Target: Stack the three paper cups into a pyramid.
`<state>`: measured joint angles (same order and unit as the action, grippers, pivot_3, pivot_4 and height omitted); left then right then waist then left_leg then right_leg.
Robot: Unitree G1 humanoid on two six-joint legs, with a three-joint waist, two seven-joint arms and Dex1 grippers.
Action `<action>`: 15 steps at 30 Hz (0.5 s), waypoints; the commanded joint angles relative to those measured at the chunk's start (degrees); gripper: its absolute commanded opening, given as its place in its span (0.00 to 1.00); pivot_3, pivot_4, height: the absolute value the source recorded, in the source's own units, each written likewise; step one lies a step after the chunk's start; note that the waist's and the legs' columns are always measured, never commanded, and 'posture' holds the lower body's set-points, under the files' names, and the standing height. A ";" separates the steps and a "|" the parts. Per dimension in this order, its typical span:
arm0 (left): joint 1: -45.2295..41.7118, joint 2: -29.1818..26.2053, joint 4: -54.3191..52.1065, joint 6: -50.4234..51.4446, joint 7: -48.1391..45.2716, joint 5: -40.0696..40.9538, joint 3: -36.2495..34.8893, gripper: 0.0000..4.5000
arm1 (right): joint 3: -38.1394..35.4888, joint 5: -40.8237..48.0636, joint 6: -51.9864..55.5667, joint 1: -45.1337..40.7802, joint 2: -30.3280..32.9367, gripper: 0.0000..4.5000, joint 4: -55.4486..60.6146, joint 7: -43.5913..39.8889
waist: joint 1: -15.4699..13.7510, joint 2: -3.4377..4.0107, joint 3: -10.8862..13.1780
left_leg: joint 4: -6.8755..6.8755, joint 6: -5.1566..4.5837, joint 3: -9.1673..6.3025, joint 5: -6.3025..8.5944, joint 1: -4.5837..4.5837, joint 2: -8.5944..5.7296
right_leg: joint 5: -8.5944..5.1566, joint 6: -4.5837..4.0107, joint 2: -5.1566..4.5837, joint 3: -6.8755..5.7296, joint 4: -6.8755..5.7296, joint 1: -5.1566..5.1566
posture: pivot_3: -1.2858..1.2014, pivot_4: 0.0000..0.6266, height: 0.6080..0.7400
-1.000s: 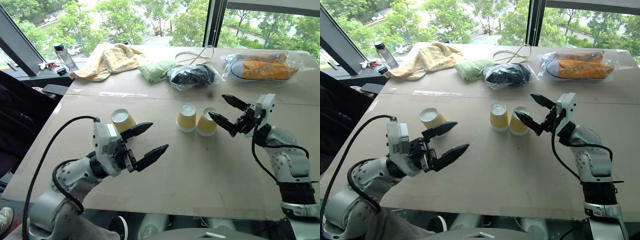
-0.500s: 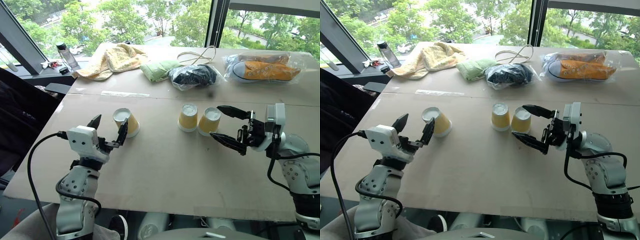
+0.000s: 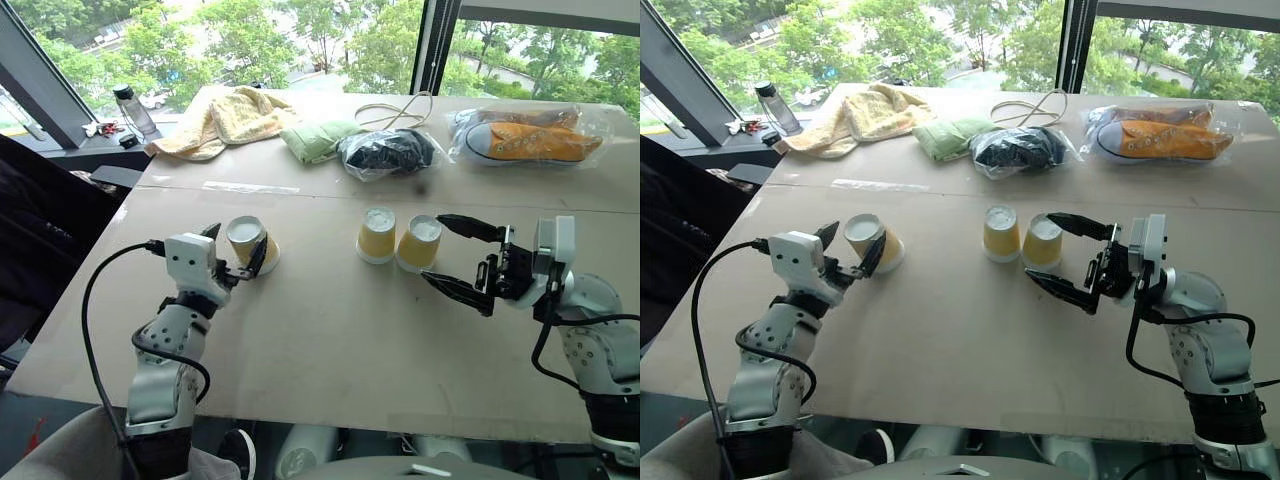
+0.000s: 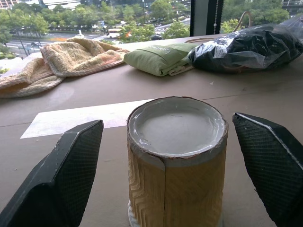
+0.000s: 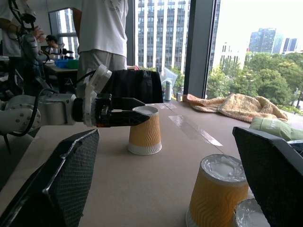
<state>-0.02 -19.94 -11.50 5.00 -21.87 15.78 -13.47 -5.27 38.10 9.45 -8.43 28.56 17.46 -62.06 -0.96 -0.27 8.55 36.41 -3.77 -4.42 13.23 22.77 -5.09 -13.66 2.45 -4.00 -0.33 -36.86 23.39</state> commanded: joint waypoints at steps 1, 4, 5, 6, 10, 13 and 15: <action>-1.21 -0.30 0.22 -0.72 -0.09 -0.26 0.16 1.00 | -0.76 -0.21 -1.37 0.59 0.35 0.99 1.84 0.24 | 0.08 0.00 0.00 | 0.00 0.00 0.00 0.00 0.00 0.00 | 0.00 0.00 0.00 0.01 0.00 0.00 | 0.52 0.24 1.00; -1.95 -0.65 0.66 -0.70 -0.55 -0.20 0.47 0.87 | -0.90 -0.21 -1.33 1.10 0.45 1.00 2.37 0.67 | 0.06 0.00 0.00 | 0.00 0.01 0.00 0.00 0.00 0.00 | 0.00 0.00 0.00 0.00 0.00 0.01 | 0.52 0.24 1.00; -2.14 -0.73 0.68 -0.67 -0.65 -0.22 0.56 0.74 | -0.95 -0.21 -1.29 1.21 0.49 1.00 2.51 0.80 | 0.04 0.00 0.00 | 0.00 0.00 0.00 0.00 0.00 0.00 | 0.00 0.00 0.00 0.00 0.00 0.01 | 0.52 0.24 1.00; -2.32 -0.74 0.64 -0.60 -0.66 -0.26 0.60 0.67 | -0.98 -0.19 -1.26 1.30 0.55 1.00 2.62 0.89 | 0.03 0.00 0.00 | 0.00 0.01 0.00 0.00 0.00 0.00 | 0.00 0.00 0.00 0.00 -0.01 0.01 | 0.52 0.24 1.00; -3.53 -1.01 -0.06 -0.26 -0.44 -0.60 0.74 0.52 | -0.98 -0.23 -1.34 1.44 0.71 1.00 2.80 1.40 | 0.03 0.00 0.00 | 0.00 0.00 0.00 0.00 0.00 0.00 | 0.00 0.00 0.00 0.00 -0.01 0.01 | 0.52 0.24 1.00; -5.48 -1.79 -1.00 0.44 -1.14 -0.63 1.48 0.52 | -1.13 -0.27 -1.44 1.56 0.73 1.00 2.92 1.89 | 0.02 0.00 0.00 | 0.00 0.01 0.00 0.00 0.00 0.00 | 0.00 0.00 0.00 -0.01 -0.01 0.01 | 0.52 0.24 1.00; -7.98 -2.16 -1.87 2.11 -1.81 0.24 2.43 0.52 | -1.57 -0.18 -1.50 1.95 0.94 1.00 3.03 2.08 | -0.02 -0.01 0.00 | 0.00 0.01 0.00 0.00 0.00 0.00 | 0.01 0.00 0.00 0.00 -0.01 0.01 | 0.52 0.24 1.00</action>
<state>-5.39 -21.12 -10.03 6.14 -22.77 15.20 -11.74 -5.36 37.35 8.71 -6.78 28.93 17.76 -60.34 -0.98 -0.27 8.55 36.41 -3.76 -4.43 13.23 22.78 -5.09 -13.66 2.45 -4.00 -0.33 -36.87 23.40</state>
